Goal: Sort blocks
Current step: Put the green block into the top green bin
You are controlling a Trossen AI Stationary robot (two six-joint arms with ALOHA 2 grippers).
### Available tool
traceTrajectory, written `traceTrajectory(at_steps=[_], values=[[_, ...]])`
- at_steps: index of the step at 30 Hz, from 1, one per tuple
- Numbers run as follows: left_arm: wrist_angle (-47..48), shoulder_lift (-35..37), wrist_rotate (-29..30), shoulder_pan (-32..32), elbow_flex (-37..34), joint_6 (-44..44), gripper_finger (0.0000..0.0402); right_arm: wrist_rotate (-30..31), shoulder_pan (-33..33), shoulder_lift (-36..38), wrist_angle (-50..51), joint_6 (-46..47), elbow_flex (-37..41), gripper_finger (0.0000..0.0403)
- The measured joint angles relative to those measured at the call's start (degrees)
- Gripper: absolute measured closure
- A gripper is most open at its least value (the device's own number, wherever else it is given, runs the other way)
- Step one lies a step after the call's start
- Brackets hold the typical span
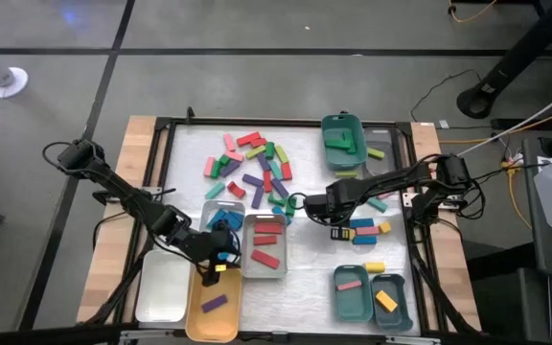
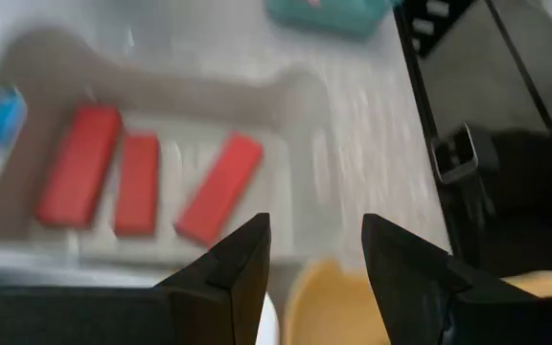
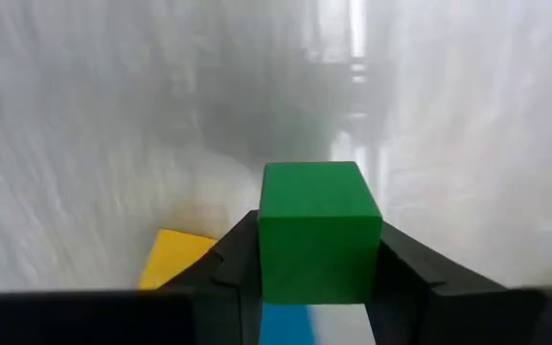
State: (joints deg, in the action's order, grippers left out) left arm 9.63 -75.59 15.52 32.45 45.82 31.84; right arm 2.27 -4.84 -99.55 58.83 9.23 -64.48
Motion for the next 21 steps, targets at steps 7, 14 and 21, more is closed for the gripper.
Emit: traceTrajectory(at_steps=[7,14,21], values=[[-5.8,0.0,5.4,-3.3,0.0,-9.3,0.0247,15.5,0.2,0.0,12.9,-7.3,-9.9,0.0272],[-6.3,0.0,9.3,-7.6,0.0,-11.8,0.0247,25.3,7.4,0.1,19.5,-10.5,-13.9,0.0272],[-6.3,0.0,9.3,-12.4,0.0,-14.4,0.0247,25.8,21.4,0.3,15.3,-19.0,-13.4,0.0271]])
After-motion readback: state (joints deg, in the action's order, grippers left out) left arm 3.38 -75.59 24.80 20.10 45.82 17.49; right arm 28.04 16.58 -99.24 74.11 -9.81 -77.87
